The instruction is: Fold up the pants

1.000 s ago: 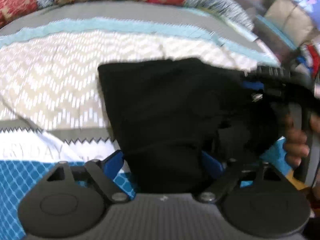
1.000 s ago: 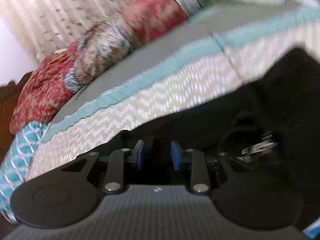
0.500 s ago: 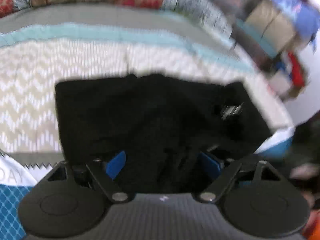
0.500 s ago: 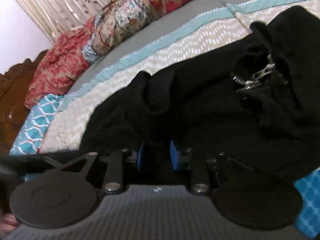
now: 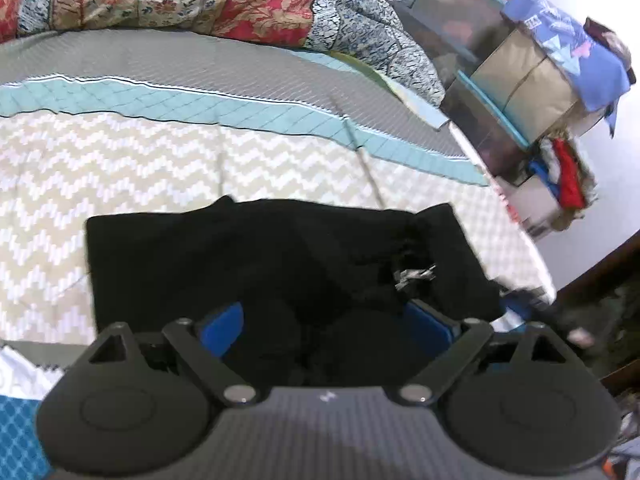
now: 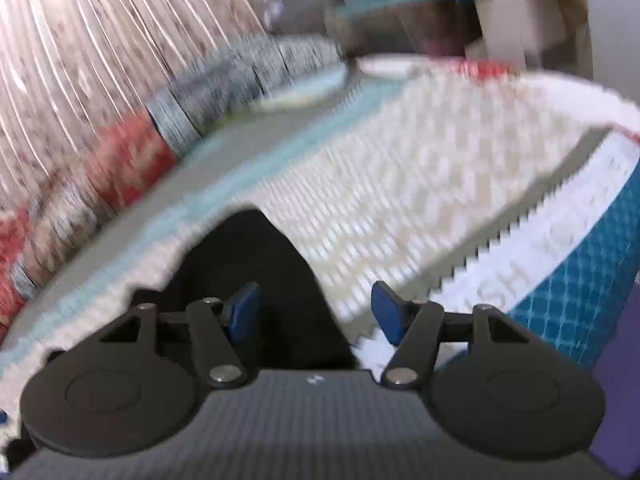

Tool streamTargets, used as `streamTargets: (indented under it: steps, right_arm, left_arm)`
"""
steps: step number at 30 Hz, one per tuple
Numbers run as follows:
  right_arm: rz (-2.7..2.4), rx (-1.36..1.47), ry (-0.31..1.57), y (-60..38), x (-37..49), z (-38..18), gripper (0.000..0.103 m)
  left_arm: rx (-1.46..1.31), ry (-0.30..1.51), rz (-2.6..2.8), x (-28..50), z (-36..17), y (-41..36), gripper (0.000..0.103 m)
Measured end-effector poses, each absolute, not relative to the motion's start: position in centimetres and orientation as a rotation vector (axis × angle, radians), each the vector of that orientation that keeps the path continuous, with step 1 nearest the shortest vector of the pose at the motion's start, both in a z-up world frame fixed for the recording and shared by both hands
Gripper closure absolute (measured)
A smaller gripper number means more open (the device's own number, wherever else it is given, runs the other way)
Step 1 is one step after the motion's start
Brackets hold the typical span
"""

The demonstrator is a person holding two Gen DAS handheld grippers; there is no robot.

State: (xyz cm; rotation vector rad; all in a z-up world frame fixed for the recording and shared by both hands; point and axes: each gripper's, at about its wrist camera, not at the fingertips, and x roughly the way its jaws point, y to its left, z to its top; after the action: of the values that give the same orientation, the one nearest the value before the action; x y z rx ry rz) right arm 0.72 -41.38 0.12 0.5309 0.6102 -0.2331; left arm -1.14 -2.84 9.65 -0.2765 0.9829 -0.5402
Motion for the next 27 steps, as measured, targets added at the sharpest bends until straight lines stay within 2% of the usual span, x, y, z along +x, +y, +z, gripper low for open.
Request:
streamTargets:
  steps: [1,2,6,10,15,16,17,19,21,23,25,27]
  right_arm:
    - [-0.215,0.545,0.634,-41.4,1.2,-0.6,0.079]
    - [-0.182,0.565,0.655,-41.0,1.6,-1.1,0.084]
    - [-0.114,0.476,0.595,-36.9,1.1,1.7,0.087]
    - [0.077,0.361,0.506,-31.2,-0.6,5.4,0.088]
    - [0.176,0.247,0.457,-26.4,-1.7,7.0,0.087]
    - [0.187,0.243,0.449,-26.1,-1.9,7.2,0.087]
    - [0.195,0.239,0.444,-26.0,-2.0,7.5,0.087]
    - [0.215,0.229,0.441,-25.3,-2.2,7.8,0.087]
    - [0.194,0.211,0.443,-25.2,-2.1,7.7,0.086]
    - [0.202,0.238,0.445,-25.4,-2.2,7.3,0.081]
    - [0.215,0.242,0.446,-25.1,-2.7,6.8,0.056]
    - [0.211,0.189,0.453,-23.6,-3.2,6.7,0.058]
  left_arm:
    - [-0.283,0.988,-0.545,-0.8,9.8,-3.3,0.012]
    - [-0.286,0.994,-0.549,-0.5,10.0,-3.8,0.012]
    - [-0.286,1.000,-0.603,0.4,11.4,-6.7,0.010]
    - [-0.214,0.952,-0.688,1.1,13.5,-11.7,0.000]
    - [-0.026,0.929,-0.722,1.2,14.4,-17.5,0.000]
    - [-0.009,0.941,-0.721,1.4,13.9,-18.3,0.006]
    - [0.004,0.951,-0.718,1.7,13.3,-18.9,0.038]
    - [0.060,0.961,-0.684,1.7,12.4,-19.2,0.085]
    - [0.052,0.948,-0.679,1.7,12.2,-18.5,0.087]
    - [0.028,0.924,-0.677,1.2,12.6,-17.1,0.088]
    - [0.033,0.877,-0.674,0.6,13.7,-15.6,0.088]
    - [0.033,0.821,-0.665,-0.1,15.0,-13.7,0.088]
